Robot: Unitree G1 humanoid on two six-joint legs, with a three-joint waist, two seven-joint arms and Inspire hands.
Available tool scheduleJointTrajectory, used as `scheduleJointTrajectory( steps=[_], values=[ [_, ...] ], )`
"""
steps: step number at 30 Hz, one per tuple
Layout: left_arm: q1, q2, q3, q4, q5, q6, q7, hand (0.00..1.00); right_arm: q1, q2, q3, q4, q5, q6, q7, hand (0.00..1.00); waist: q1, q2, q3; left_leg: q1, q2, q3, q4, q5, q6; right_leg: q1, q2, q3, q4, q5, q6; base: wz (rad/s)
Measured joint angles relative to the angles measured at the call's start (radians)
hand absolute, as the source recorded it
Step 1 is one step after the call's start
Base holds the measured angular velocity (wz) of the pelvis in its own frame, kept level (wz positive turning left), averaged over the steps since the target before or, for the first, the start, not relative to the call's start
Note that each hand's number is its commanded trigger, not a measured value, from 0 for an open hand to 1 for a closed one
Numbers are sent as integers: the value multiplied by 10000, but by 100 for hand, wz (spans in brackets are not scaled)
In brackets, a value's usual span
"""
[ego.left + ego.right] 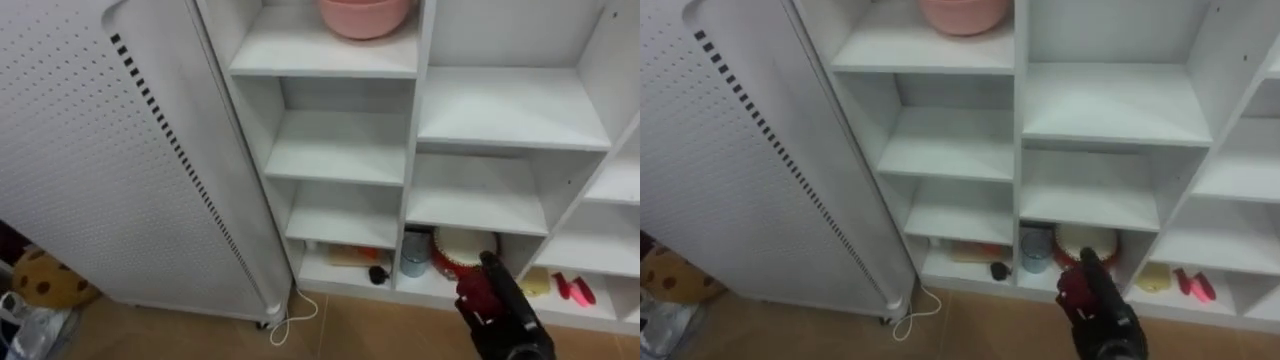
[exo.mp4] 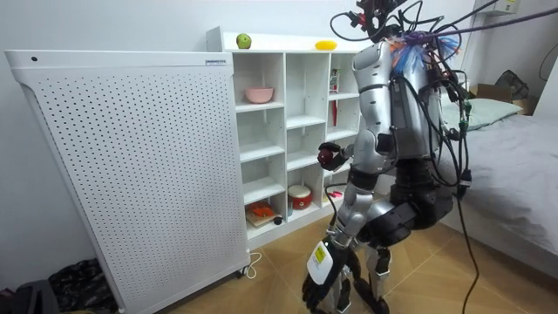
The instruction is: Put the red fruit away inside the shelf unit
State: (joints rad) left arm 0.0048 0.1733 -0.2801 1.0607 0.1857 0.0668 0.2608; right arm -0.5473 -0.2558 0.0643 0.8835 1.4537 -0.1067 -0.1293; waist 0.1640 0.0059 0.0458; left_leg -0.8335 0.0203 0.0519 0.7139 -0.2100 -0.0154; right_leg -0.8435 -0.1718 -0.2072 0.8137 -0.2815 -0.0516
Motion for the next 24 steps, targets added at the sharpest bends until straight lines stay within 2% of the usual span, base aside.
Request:
scheduleJointTrajectory(
  steps=[9,14,16,18,24],
  values=[
    [130,251,-4,-333,-560,-11,236,0,-1187,-984,-513,684,1258,209,-4,100,230,-102,14,-742,-77,-119,366,-19,33,-608,-58,-110,319,-38,-87,7],
    [493,514,-3,-870,-678,-36,366,0,-1501,-1112,-567,687,1365,222,-4,100,356,-129,7,-1031,-77,-260,653,-106,81,-761,-22,-180,397,-65,-81,1],
    [693,614,-3,-1031,-679,-78,420,0,-1584,-1127,-651,684,1349,243,-40,100,330,-142,2,-1130,-126,-259,704,-137,93,-845,-95,-190,467,-124,-15,7],
    [880,722,-3,-1175,-677,-93,420,0,-1797,-1212,-999,681,1423,188,-278,100,337,-158,-1,-1320,-189,-234,945,-224,204,-1017,-241,-198,759,-252,8,13],
    [1036,831,-60,-1463,-666,-88,418,0,-2794,-1684,-1138,680,1708,120,-591,100,292,-200,-3,-1941,-330,-232,1556,-378,324,-1571,-524,-218,1406,-491,70,11]
  ],
)
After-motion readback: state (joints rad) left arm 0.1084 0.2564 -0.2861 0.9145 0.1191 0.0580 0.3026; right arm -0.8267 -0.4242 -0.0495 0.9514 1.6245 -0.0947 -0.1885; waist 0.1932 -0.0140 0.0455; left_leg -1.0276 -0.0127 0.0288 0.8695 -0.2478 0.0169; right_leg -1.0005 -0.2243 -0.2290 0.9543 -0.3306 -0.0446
